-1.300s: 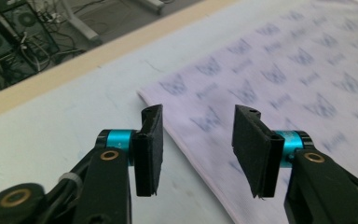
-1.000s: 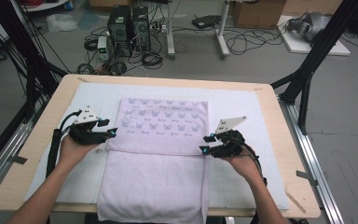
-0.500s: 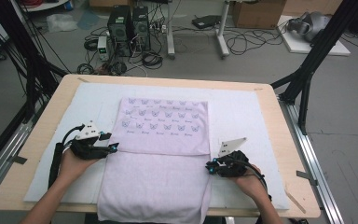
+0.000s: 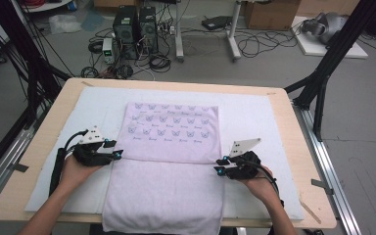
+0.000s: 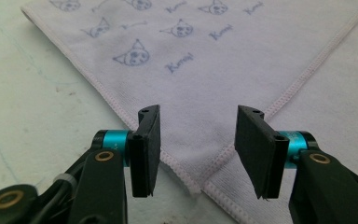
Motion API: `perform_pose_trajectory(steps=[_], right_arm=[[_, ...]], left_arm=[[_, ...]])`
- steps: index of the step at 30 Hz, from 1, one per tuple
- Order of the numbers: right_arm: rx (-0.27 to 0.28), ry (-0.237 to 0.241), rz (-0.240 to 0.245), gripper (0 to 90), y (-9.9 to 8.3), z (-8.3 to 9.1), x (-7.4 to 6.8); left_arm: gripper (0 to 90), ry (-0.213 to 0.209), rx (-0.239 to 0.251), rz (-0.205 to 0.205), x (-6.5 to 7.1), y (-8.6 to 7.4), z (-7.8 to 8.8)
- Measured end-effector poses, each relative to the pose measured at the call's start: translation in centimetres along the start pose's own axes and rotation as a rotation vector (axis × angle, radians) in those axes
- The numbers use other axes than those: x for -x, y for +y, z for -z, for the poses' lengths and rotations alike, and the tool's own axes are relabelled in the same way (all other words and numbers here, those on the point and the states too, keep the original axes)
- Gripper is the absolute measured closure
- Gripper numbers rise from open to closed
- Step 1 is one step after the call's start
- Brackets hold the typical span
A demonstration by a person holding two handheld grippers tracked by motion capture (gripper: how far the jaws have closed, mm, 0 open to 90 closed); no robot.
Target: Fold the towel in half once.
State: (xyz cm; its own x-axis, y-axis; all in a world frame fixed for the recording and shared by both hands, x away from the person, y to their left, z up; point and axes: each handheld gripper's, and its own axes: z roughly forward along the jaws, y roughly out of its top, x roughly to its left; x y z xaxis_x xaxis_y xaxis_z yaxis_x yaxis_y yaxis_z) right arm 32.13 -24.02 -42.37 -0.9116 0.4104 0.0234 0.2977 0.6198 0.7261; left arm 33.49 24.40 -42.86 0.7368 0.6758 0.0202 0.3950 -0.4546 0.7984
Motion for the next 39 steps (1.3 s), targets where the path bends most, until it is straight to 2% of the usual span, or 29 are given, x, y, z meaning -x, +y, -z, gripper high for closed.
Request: perform_pose_trajectory(steps=[5, 7, 8, 9, 10, 11, 12, 14, 15, 16, 17, 18, 20, 25, 26, 27, 28, 29, 30, 33, 34, 35, 37, 38, 39], right_arm=[[0.045, -0.012, -0.042, 61.7, 0.6, -1.1, 1.9], [0.067, -0.009, -0.059, 61.3, 0.9, -1.5, 2.7], [0.067, -0.009, -0.059, 61.3, 0.9, -1.5, 2.7], [0.071, 0.004, -0.085, 61.6, 0.8, -2.1, 3.4], [0.071, 0.004, -0.085, 61.6, 0.8, -2.1, 3.4], [0.043, 0.013, -0.096, 62.7, 0.6, -2.7, 3.8], [0.043, 0.013, -0.096, 62.7, 0.6, -2.7, 3.8], [0.021, 0.025, -0.101, 67.9, 0.3, -3.2, 4.0], [0.023, 0.016, -0.113, 78.5, 0.3, -3.2, 4.2], [0.023, 0.016, -0.113, 78.5, 0.3, -3.2, 4.2], [0.023, 0.030, -0.123, 85.3, 0.3, -3.2, 4.3], [0.024, 0.033, -0.125, 87.3, 0.3, -3.2, 4.3], [0.023, 0.036, -0.122, 87.8, 0.3, -3.1, 4.4], [0.046, 0.025, -0.107, 88.2, 0.4, -2.4, 4.3], [0.046, 0.020, -0.101, 87.5, 0.4, -2.2, 4.2], [0.046, 0.015, -0.077, 77.8, 0.6, -2.1, 3.8], [0.057, 0.022, -0.067, 69.0, 0.6, -2.2, 3.7], [0.057, 0.022, -0.067, 69.0, 0.6, -2.2, 3.7], [0.059, 0.017, -0.075, 58.2, 0.8, -2.5, 3.3], [0.014, 0.016, -0.073, 57.0, 0.6, -3.2, 3.3], [0.014, 0.016, -0.073, 57.0, 0.6, -3.2, 3.3], [0.014, 0.018, -0.076, 58.2, 0.5, -3.4, 3.3], [0.008, 0.002, -0.066, 66.4, 0.6, -3.4, 3.3], [0.003, -0.006, -0.052, 77.6, 0.7, -3.4, 3.4], [0.003, -0.010, -0.049, 81.7, 0.8, -3.4, 3.4]], left_arm=[[56.7, -0.013, -0.028, -0.002, -0.2, -0.3, -1.1], [60.0, -0.009, -0.037, -0.016, -0.2, -0.3, -1.5], [60.0, 0.001, -0.038, -0.022, -0.1, -0.4, -1.6], [64.4, 0.004, -0.035, -0.028, -0.1, -0.4, -1.7], [64.4, -0.001, -0.037, -0.032, -0.1, -0.4, -1.8], [72.2, -0.003, -0.034, -0.035, 0.0, -0.4, -1.8], [72.2, -0.012, -0.037, -0.044, 0.0, -0.4, -1.9], [79.9, -0.021, -0.042, -0.051, 0.2, -0.4, -2.0], [86.7, -0.020, -0.042, -0.052, 0.2, -0.3, -2.1], [87.8, -0.020, -0.042, -0.052, 0.2, -0.3, -2.1], [88.3, -0.022, -0.047, -0.050, 0.2, -0.3, -2.1], [89.5, -0.026, -0.044, -0.044, 0.1, -0.3, -2.1], [89.6, -0.030, -0.044, -0.036, -0.1, -0.2, -2.0], [88.8, -0.058, -0.007, -0.014, -0.3, -0.1, -1.1], [81.9, -0.064, -0.010, -0.006, -0.4, -0.1, -1.0], [69.1, -0.075, -0.017, -0.004, -0.4, -0.1, -0.9], [61.4, -0.065, -0.055, -0.007, -0.4, -0.2, -1.1], [53.9, -0.065, -0.055, -0.007, -0.4, -0.2, -1.1], [50.8, -0.059, -0.077, -0.009, -0.4, -0.3, -1.3], [53.3, -0.049, -0.079, -0.021, -0.2, -0.3, -1.7], [53.3, -0.045, -0.082, -0.037, 0.0, -0.3, -1.8], [58.2, -0.042, -0.081, -0.050, 0.1, -0.2, -1.9], [68.7, -0.031, -0.080, -0.058, 0.2, -0.1, -2.0], [77.7, -0.020, -0.084, -0.057, 0.1, 0.0, -2.0], [80.7, -0.020, -0.084, -0.057, 0.1, 0.0, -2.0]])
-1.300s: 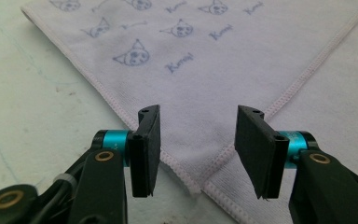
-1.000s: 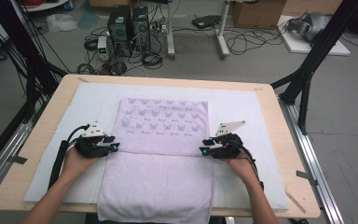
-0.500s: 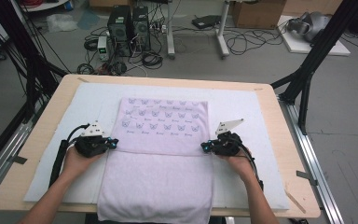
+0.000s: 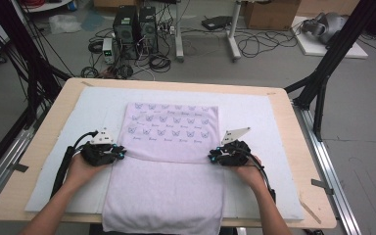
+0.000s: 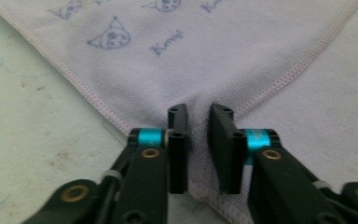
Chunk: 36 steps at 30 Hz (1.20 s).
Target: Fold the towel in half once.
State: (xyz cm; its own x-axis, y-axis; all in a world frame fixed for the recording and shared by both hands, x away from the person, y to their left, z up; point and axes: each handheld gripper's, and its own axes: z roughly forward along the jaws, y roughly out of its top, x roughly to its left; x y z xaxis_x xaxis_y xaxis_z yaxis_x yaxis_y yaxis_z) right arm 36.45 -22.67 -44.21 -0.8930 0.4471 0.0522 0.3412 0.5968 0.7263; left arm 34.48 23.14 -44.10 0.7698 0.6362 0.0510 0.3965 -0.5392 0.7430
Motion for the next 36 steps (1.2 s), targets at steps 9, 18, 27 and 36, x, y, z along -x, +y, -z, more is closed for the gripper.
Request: perform_pose_trajectory(steps=[9, 18, 27, 36], right_arm=[[0.021, 0.007, -0.018, 88.2, 0.0, 0.8, 0.5], [0.112, 0.001, -0.007, 88.3, 1.7, 3.5, 0.6], [0.147, 0.050, 0.047, 88.3, 0.6, 7.3, -3.6], [0.077, 0.072, 0.066, 71.3, -3.1, 7.3, -7.7]], left_arm=[[85.8, 0.011, 0.018, 0.021, -0.3, 1.1, 0.8], [85.8, 0.015, 0.104, 0.038, -0.1, 2.7, 3.4], [85.8, -0.032, 0.119, -0.021, 4.7, 1.0, 7.0], [66.1, -0.075, 0.071, -0.058, 8.2, -2.1, 8.0]])
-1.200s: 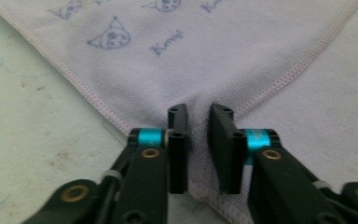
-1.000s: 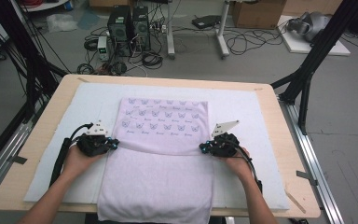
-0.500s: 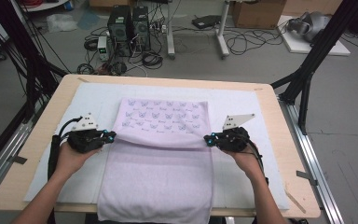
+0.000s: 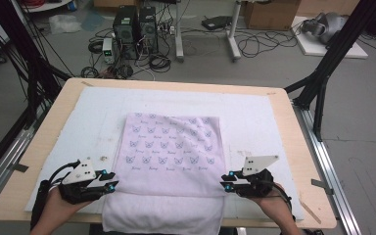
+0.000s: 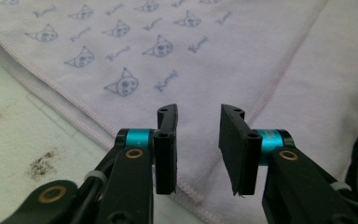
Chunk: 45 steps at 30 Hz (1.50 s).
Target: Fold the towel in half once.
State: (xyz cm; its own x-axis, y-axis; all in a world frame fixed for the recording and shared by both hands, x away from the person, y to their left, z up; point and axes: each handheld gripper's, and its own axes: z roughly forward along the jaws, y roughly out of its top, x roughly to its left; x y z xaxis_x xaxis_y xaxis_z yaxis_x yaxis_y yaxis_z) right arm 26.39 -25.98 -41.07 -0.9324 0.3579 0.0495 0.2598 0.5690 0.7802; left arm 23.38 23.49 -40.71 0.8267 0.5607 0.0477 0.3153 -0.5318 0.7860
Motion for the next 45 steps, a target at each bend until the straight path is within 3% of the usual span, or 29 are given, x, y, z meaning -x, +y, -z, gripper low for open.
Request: perform_pose_trajectory(steps=[3, 5, 9, 10, 11, 12, 13, 14, 15, 18, 24, 27, 29, 33, 34, 35, 36, 41, 45], right_arm=[[-0.005, -0.006, -0.002, 64.3, -0.3, -0.9, 0.6], [-0.012, 0.003, -0.019, 61.1, -0.4, -1.7, 1.1], [-0.051, 0.011, -0.021, 60.1, -0.6, -2.8, 1.5], [-0.086, 0.021, -0.020, 63.7, -0.8, -3.6, 1.6], [-0.086, 0.021, -0.020, 63.7, -0.8, -3.6, 1.6], [-0.091, 0.019, -0.015, 65.9, -0.9, -3.9, 1.5], [-0.080, 0.019, -0.013, 77.5, -0.9, -4.0, 1.4], [-0.080, 0.019, -0.013, 77.5, -0.9, -4.0, 1.4], [-0.086, 0.038, -0.016, 85.5, -0.8, -4.1, 1.4], [-0.091, 0.037, -0.013, 87.7, -0.5, -4.0, 1.3], [-0.025, 0.017, 0.004, 87.9, 0.5, -2.2, 1.0], [0.024, 0.020, 0.038, 87.9, 1.7, -0.5, -0.4], [0.033, 0.022, 0.044, 87.9, 1.8, -0.1, -0.9], [0.034, 0.077, 0.045, 87.3, 1.2, 0.9, -3.2], [0.036, 0.096, 0.048, 86.1, 1.0, 1.0, -3.6], [0.033, 0.103, 0.037, 79.5, 0.6, 1.0, -4.1], [0.033, 0.103, 0.037, 79.5, 0.6, 1.0, -4.1], [0.041, 0.072, 0.016, 70.6, 1.0, 0.2, -2.2], [0.020, 0.050, -0.016, 66.3, 1.9, -1.1, 0.6]], left_arm=[[65.7, 0.001, -0.015, 0.003, -1.0, -0.1, -1.1], [64.8, -0.026, -0.022, 0.009, -1.6, -0.3, -2.0], [62.6, -0.064, -0.096, 0.008, -2.0, -1.1, -3.9], [65.4, -0.064, -0.071, 0.003, -2.1, -1.3, -4.0], [65.4, -0.067, -0.063, 0.011, -2.1, -1.4, -3.9], [70.4, -0.070, -0.059, 0.003, -2.0, -1.5, -3.9], [81.2, -0.067, -0.053, -0.014, -1.7, -1.6, -3.9], [84.9, -0.067, -0.053, -0.014, -1.7, -1.6, -3.9], [86.1, -0.057, -0.052, -0.024, -1.5, -1.5, -3.8], [87.4, -0.046, -0.062, -0.033, -1.4, -1.3, -3.6], [87.8, -0.023, 0.018, -0.017, -1.1, -0.4, -0.6], [87.8, -0.009, 0.044, -0.019, -0.2, -0.3, 1.2], [87.8, -0.015, 0.045, -0.030, 0.7, -0.6, 2.4], [87.2, -0.066, 0.041, -0.026, 2.7, -1.5, 3.9], [85.2, -0.064, 0.034, -0.032, 3.0, -1.7, 4.0], [70.3, -0.055, 0.029, -0.034, 3.2, -1.8, 3.9], [70.3, -0.053, 0.020, -0.044, 3.1, -1.9, 3.7], [62.6, -0.029, 0.019, -0.029, 1.6, -1.4, 1.9], [60.1, -0.012, 0.034, -0.011, -0.6, -0.2, 0.2]])
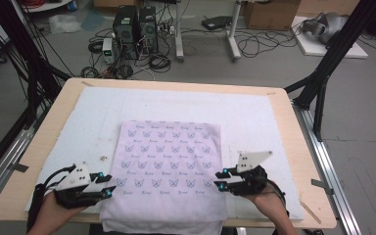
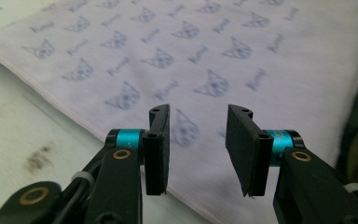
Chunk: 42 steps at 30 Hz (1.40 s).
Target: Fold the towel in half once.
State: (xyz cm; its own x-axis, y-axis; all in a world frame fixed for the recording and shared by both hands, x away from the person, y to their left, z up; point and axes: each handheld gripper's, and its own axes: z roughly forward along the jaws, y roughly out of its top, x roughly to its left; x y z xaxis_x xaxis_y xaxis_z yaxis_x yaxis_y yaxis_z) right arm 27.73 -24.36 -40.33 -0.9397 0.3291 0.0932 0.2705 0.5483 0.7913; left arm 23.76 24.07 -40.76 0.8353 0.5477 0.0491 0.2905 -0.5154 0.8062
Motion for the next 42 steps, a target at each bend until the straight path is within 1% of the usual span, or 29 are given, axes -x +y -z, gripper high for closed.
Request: perform_pose_trajectory(steps=[1, 2, 3, 4, 5, 8, 9, 10, 11, 12, 13, 14, 15, 16, 18, 20, 21, 24, 26, 27, 29, 31, 33, 34, 35, 37, 39, 40, 42], right_arm=[[0.004, -0.008, -0.005, 65.9, 0.2, -0.3, 0.9], [0.004, -0.028, -0.028, 61.8, 0.6, -1.0, 2.7], [-0.010, -0.051, -0.032, 60.9, 0.8, -1.3, 3.6], [-0.010, -0.051, -0.032, 60.9, 0.8, -1.3, 3.6], [-0.005, -0.058, -0.040, 60.5, 1.0, -1.7, 4.5], [-0.001, -0.088, -0.076, 58.4, 1.8, -2.5, 7.3], [-0.015, -0.113, -0.101, 55.2, 2.3, -3.0, 9.2], [-0.018, -0.126, -0.112, 55.5, 2.5, -3.2, 10.0], [-0.018, -0.126, -0.112, 55.5, 2.5, -3.2, 10.0], [-0.012, -0.143, -0.116, 55.0, 3.1, -3.5, 11.6], [-0.012, -0.143, -0.116, 55.0, 3.1, -3.5, 11.6], [-0.012, -0.147, -0.120, 54.4, 3.4, -3.6, 12.2], [-0.041, -0.159, -0.117, 52.7, 3.9, -3.8, 13.4], [-0.041, -0.159, -0.117, 52.7, 3.9, -3.8, 13.4], [-0.059, -0.182, -0.127, 50.0, 4.4, -4.0, 15.0], [-0.063, -0.188, -0.133, 48.8, 4.4, -4.0, 15.4], [-0.067, -0.198, -0.132, 47.9, 4.4, -4.1, 15.8], [-0.067, -0.218, -0.149, 45.1, 4.0, -4.5, 16.5], [-0.098, -0.224, -0.161, 42.2, 3.4, -5.4, 17.0], [-0.110, -0.224, -0.175, 41.8, 3.2, -5.7, 17.2], [-0.118, -0.220, -0.192, 41.6, 2.8, -6.2, 17.5], [-0.118, -0.220, -0.203, 42.0, 2.7, -6.4, 17.6], [-0.110, -0.222, -0.206, 48.7, 2.6, -6.7, 17.8], [-0.118, -0.213, -0.216, 69.2, 2.7, -6.6, 17.9], [-0.124, -0.193, -0.217, 80.4, 2.8, -6.7, 17.9], [-0.136, -0.174, -0.206, 83.4, 2.9, -6.7, 17.9], [-0.145, -0.194, -0.174, 85.2, 3.4, -6.8, 17.7], [-0.144, -0.208, -0.171, 85.5, 3.6, -6.7, 17.7], [-0.116, -0.242, -0.170, 85.8, 3.9, -6.1, 17.8]], left_arm=[[60.1, -0.001, 0.003, 0.004, -0.7, 0.3, -0.5], [60.8, 0.002, 0.007, 0.007, -1.4, 0.6, -1.0], [61.0, 0.005, 0.013, 0.009, -2.2, 0.9, -1.5], [61.0, 0.011, 0.018, 0.009, -2.9, 1.3, -1.9], [61.0, 0.018, 0.024, 0.008, -3.7, 1.7, -2.5], [59.7, 0.040, 0.018, 0.039, -6.4, 3.0, -4.1], [58.9, 0.052, 0.022, 0.064, -7.4, 3.4, -4.7], [60.0, 0.056, 0.028, 0.093, -8.3, 3.6, -5.2], [60.0, 0.049, 0.028, 0.117, -9.2, 3.8, -5.7], [63.2, 0.079, 0.013, 0.122, -10.6, 4.2, -6.6], [63.1, 0.079, 0.013, 0.122, -10.6, 4.2, -6.6], [63.1, 0.084, 0.015, 0.132, -11.2, 4.4, -7.0], [62.3, 0.085, 0.010, 0.135, -11.8, 4.6, -7.2], [62.3, 0.095, 0.011, 0.137, -12.3, 4.9, -7.5], [58.9, 0.110, 0.002, 0.154, -13.5, 5.3, -7.8], [57.3, 0.134, -0.006, 0.187, -14.7, 5.4, -8.1], [55.9, 0.134, -0.023, 0.220, -15.5, 5.3, -8.4], [51.9, 0.158, -0.053, 0.256, -16.3, 4.9, -9.3], [46.3, 0.171, -0.070, 0.286, -16.6, 4.4, -10.1], [44.5, 0.170, -0.098, 0.319, -16.9, 3.9, -11.0], [43.1, 0.152, -0.101, 0.330, -16.9, 3.7, -11.6], [45.1, 0.152, -0.111, 0.324, -16.9, 3.6, -11.8], [54.4, 0.183, -0.111, 0.312, -16.8, 3.6, -12.1], [74.6, 0.173, -0.101, 0.314, -16.9, 3.6, -12.0], [77.8, 0.173, -0.101, 0.302, -16.8, 3.7, -12.0], [81.0, 0.192, -0.102, 0.281, -16.7, 3.9, -12.0], [83.6, 0.215, -0.112, 0.258, -16.7, 4.5, -12.0], [83.8, 0.237, -0.095, 0.244, -16.7, 4.8, -11.8], [84.2, 0.251, -0.080, 0.236, -17.0, 6.1, -11.3]])
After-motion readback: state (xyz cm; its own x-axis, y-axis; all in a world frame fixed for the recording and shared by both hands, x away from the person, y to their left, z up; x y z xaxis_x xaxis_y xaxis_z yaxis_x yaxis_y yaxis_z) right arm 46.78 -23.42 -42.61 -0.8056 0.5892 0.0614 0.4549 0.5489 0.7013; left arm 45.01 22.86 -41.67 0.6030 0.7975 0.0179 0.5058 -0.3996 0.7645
